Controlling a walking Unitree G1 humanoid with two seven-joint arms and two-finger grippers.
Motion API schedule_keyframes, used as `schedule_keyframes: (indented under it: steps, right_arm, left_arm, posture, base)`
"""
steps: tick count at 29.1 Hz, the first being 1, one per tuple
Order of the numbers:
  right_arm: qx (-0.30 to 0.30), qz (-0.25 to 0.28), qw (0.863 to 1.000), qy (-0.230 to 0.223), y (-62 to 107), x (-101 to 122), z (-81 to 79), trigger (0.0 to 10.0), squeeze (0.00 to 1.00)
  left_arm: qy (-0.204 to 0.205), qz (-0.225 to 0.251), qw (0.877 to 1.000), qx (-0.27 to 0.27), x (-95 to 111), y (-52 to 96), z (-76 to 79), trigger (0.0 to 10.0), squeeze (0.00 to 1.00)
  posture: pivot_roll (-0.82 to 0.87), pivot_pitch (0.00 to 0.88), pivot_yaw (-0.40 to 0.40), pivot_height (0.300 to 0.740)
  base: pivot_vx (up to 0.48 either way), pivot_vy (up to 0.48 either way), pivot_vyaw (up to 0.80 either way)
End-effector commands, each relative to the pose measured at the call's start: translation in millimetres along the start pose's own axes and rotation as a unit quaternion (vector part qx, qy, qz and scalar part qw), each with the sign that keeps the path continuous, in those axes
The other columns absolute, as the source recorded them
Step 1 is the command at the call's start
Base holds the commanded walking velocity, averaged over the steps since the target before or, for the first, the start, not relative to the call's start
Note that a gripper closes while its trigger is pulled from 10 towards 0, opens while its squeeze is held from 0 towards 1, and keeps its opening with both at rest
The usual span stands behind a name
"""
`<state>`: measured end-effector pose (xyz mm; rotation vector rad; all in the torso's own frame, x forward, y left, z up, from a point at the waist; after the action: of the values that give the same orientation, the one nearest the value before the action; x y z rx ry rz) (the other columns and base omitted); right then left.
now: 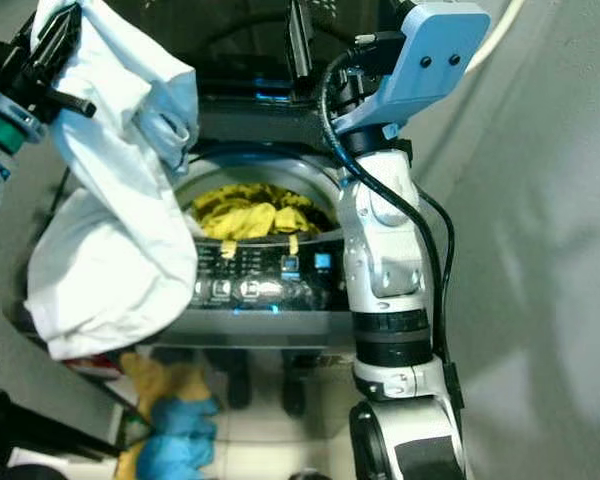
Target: Clothes washing
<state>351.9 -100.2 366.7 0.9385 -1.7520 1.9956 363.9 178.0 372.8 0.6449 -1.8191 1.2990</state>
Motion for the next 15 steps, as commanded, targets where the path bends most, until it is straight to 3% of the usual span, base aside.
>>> schedule_keyframes:
  steps: [1, 2, 4, 8, 11, 13, 14, 15]
  right_arm:
    - [0.008, 0.025, 1.000, 0.012, -10.5, 10.2, -2.8, 10.0, 0.00]
    - [0.009, 0.040, 0.999, 0.018, -15.8, 16.6, -2.3, 10.0, 0.00]
    - [0.009, 0.049, 0.999, 0.023, -18.9, 20.6, -2.0, 10.0, 0.00]
    - [-0.010, 0.089, 0.995, 0.052, -24.1, 41.3, 6.9, 10.0, 0.00]
    - [-0.014, 0.092, 0.994, 0.053, -23.7, 43.6, 8.5, 10.0, 0.00]
    - [-0.022, 0.086, 0.994, 0.060, -18.9, 42.3, 13.7, 10.0, 0.00]
    - [-0.022, 0.086, 0.994, 0.060, -18.9, 42.3, 13.7, 10.0, 0.00]
    - [-0.025, 0.083, 0.994, 0.061, -16.7, 40.8, 15.2, 10.0, 0.00]
  left_arm:
    - [-0.025, 0.044, 0.998, -0.039, 20.1, -15.6, 7.5, 10.0, 0.00]
    - [-0.035, 0.059, 0.996, -0.055, 25.2, -28.2, 12.1, 10.0, 0.00]
    - [-0.042, 0.067, 0.995, -0.065, 28.5, -36.0, 15.3, 10.0, 0.00]
    - [-0.067, 0.115, 0.989, -0.071, 51.3, -78.3, 28.8, 10.0, 0.00]
    - [-0.072, 0.117, 0.987, -0.078, 53.1, -82.2, 32.7, 10.0, 0.00]
    - [-0.048, 0.077, 0.985, -0.149, 36.6, -90.9, 57.4, 10.0, 0.00]
    - [-0.048, 0.077, 0.985, -0.149, 36.6, -90.9, 57.4, 10.0, 0.00]
    - [-0.035, 0.052, 0.980, -0.188, 25.0, -90.8, 70.0, 10.0, 0.00]
  posture:
    - [0.09, 0.007, 0.052, 0.740]
    - [0.09, 0.008, 0.052, 0.740]
    - [0.09, 0.008, 0.052, 0.740]
    - [0.06, 0.030, 0.073, 0.740]
    - [0.06, 0.033, 0.076, 0.740]
    - [0.05, 0.055, 0.089, 0.740]
    - [0.05, 0.055, 0.089, 0.740]
    - [0.05, 0.062, 0.093, 0.740]
  base:
    - [0.000, 0.000, 0.00]
    - [0.000, 0.000, 0.00]
    - [0.000, 0.000, 0.00]
    - [0.000, 0.000, 0.00]
    - [0.000, 0.000, 0.00]
    - [0.000, 0.000, 0.00]
    - [0.000, 0.000, 0.00]
    - [0.000, 0.000, 0.00]
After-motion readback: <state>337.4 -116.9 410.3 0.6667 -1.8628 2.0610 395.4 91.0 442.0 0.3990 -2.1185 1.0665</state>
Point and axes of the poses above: a point about 5 cm out from each wrist's last joint towards the gripper, its own y axis pointing back from the gripper into the wrist, its own x axis along the axis of the wrist's last joint, z = x × y, the point moved 4 cm from there along -y, pointing out of the wrist towards the gripper, and after that the axes turned 2 degrees about y, right-handed, at the moved point
